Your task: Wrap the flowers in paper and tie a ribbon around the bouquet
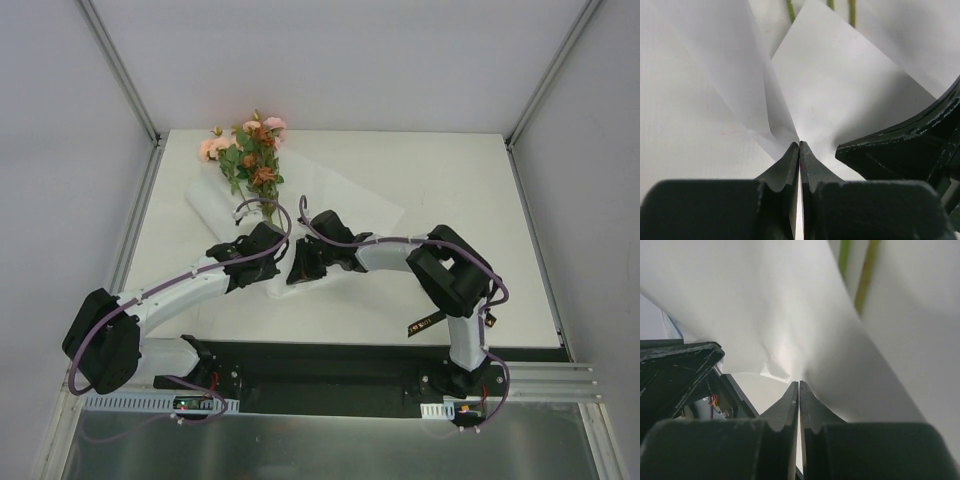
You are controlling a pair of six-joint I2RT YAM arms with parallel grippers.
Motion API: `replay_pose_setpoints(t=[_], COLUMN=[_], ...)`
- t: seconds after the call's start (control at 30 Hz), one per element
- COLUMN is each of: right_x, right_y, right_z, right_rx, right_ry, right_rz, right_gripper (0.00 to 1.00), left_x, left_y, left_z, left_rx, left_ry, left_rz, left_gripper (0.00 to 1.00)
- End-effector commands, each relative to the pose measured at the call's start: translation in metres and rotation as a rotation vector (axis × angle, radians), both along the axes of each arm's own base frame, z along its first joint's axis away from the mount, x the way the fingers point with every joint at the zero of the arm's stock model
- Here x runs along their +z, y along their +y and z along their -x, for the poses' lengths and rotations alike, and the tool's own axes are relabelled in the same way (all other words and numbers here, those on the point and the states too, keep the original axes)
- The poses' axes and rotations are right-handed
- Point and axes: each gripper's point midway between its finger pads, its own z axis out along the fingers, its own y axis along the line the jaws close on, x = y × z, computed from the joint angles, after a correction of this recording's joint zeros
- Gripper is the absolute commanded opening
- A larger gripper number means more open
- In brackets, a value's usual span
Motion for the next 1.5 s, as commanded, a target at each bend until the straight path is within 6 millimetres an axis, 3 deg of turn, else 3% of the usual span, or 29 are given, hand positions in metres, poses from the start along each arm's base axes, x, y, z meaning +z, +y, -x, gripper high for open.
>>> replay_pose_setpoints(t=[0.0,0.23,0.37,0.6,0.83,1.0,1.1,1.17,1.23,1.27,1.3,1.47], right_x=[0.015,-0.002,-0.007,-0.006,0.015,0.032,0.043,0.055,0.052,0.060,0.053,0.054], right_y=[-0.011,-0.040,-0.042,-0.047,-0.068,-0.078,-0.081,-0.075,-0.070,-0.063,-0.060,-0.038], right_z=[-0.009,-0.033,-0.035,-0.044,-0.061,-0.066,-0.073,-0.079,-0.083,-0.089,-0.090,-0.095], right_rx=[-0.014,-0.111,-0.117,-0.146,-0.225,-0.232,-0.246,-0.229,-0.217,-0.203,-0.197,-0.161], right_ry=[-0.046,-0.026,-0.014,0.006,0.019,-0.026,-0.081,-0.117,-0.113,-0.121,-0.104,-0.119], right_rz=[-0.034,0.002,0.007,-0.016,-0.085,-0.111,-0.117,-0.140,-0.143,-0.166,-0.161,-0.180], right_gripper=[0.05,0.05,0.06,0.06,0.08,0.18,0.36,0.47,0.51,0.53,0.54,0.57], left_x=[0.017,0.021,0.008,-0.002,-0.013,-0.021,-0.023,-0.022,-0.021,-0.020,-0.020,-0.021], left_y=[-0.027,-0.063,-0.077,-0.105,-0.114,-0.112,-0.112,-0.113,-0.114,-0.114,-0.114,-0.112], left_z=[-0.019,-0.031,-0.034,-0.035,-0.035,-0.031,-0.031,-0.032,-0.032,-0.033,-0.033,-0.034], left_rx=[-0.122,-0.246,-0.303,-0.415,-0.426,-0.421,-0.422,-0.423,-0.429,-0.430,-0.431,-0.433], left_ry=[-0.098,-0.134,-0.093,-0.060,-0.036,-0.029,-0.028,-0.032,-0.037,-0.041,-0.042,-0.045], left_rz=[0.049,0.137,0.137,0.183,0.213,0.222,0.224,0.225,0.230,0.230,0.227,0.215], left_gripper=[0.00,0.00,0.00,0.00,0.00,0.00,0.00,0.00,0.00,0.00,0.00,0.00])
